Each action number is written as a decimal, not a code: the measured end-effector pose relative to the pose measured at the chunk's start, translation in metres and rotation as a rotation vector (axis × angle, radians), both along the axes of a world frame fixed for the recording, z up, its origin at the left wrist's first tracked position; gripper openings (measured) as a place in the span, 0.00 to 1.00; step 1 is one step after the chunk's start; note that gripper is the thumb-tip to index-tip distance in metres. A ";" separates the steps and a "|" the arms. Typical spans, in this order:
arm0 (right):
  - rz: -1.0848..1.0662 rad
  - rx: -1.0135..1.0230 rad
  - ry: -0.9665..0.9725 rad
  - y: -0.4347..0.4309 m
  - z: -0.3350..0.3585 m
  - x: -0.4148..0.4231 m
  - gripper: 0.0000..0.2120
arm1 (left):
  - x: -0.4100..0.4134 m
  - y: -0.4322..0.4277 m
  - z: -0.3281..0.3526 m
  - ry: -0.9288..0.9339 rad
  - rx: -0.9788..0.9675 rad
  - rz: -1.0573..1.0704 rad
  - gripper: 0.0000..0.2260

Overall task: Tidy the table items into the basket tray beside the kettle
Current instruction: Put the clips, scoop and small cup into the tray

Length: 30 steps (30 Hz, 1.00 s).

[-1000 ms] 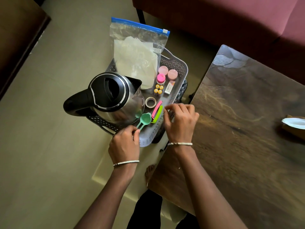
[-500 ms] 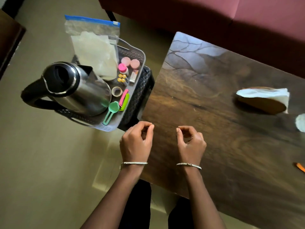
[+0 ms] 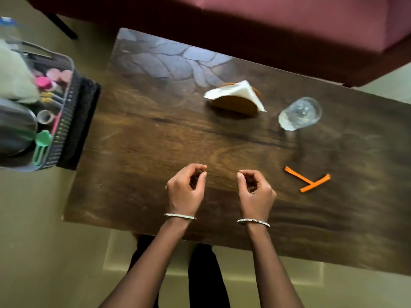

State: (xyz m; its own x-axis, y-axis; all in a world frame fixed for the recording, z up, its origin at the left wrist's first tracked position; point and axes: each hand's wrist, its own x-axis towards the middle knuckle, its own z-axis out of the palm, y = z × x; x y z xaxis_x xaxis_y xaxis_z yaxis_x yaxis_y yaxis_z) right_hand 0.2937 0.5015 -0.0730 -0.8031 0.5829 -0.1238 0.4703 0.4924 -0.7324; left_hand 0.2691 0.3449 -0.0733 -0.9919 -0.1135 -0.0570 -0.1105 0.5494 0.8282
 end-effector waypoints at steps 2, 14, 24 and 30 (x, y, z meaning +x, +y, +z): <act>-0.076 0.009 -0.019 0.041 0.002 0.016 0.01 | 0.006 0.037 0.001 -0.010 -0.005 -0.062 0.06; -0.280 0.112 -0.164 0.223 -0.009 0.048 0.13 | -0.009 0.216 -0.019 -0.039 -0.354 -0.566 0.10; -0.511 -0.149 -0.508 0.269 -0.048 0.021 0.16 | -0.017 0.277 -0.066 -0.024 -0.702 -0.712 0.16; -0.654 -0.311 -0.481 0.274 -0.065 0.019 0.11 | -0.011 0.283 -0.068 -0.023 -0.685 -0.652 0.07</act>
State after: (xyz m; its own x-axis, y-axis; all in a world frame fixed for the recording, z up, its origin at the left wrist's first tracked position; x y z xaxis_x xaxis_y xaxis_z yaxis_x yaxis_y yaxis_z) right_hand 0.3127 0.7759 -0.1382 -0.1386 0.7923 -0.5942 0.8820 -0.1741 -0.4378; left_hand 0.2579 0.6279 -0.1412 -0.8711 0.4470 -0.2034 0.3777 0.8745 0.3042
